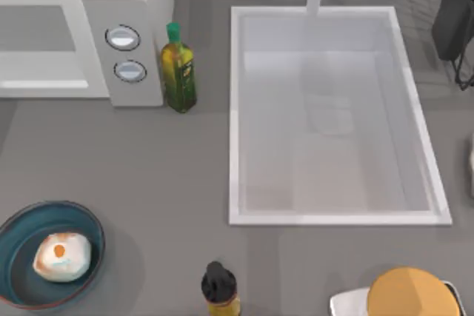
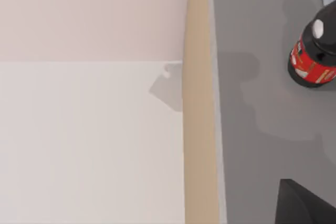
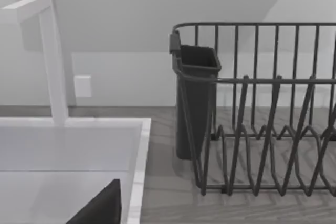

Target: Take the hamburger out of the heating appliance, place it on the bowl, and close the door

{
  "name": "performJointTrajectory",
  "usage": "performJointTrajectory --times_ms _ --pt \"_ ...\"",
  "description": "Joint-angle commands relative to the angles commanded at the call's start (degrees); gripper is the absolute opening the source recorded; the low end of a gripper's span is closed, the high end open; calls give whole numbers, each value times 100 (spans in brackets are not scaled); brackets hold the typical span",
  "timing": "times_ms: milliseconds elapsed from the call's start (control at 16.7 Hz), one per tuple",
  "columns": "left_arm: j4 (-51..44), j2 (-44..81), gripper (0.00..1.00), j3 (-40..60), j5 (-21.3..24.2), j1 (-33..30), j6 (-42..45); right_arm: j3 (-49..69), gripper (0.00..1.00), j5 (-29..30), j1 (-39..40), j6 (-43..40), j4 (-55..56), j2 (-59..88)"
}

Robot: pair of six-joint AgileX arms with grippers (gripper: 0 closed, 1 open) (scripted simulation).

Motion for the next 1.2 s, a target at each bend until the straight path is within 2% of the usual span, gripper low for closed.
performJointTrajectory --times_ms 180,600,960,1200 --pt "403 132 0 -301 3 5 3 0 100 0 0 0 0 0" --pt "2080 656 0 -1419 26 39 28 0 100 0 0 0 0 0" --pt "2151 653 0 -1499 25 6 17 0 100 0 0 0 0 0" --pt "2486 79 0 -2156 -134 -311 -331 0 100 0 0 0 0 0"
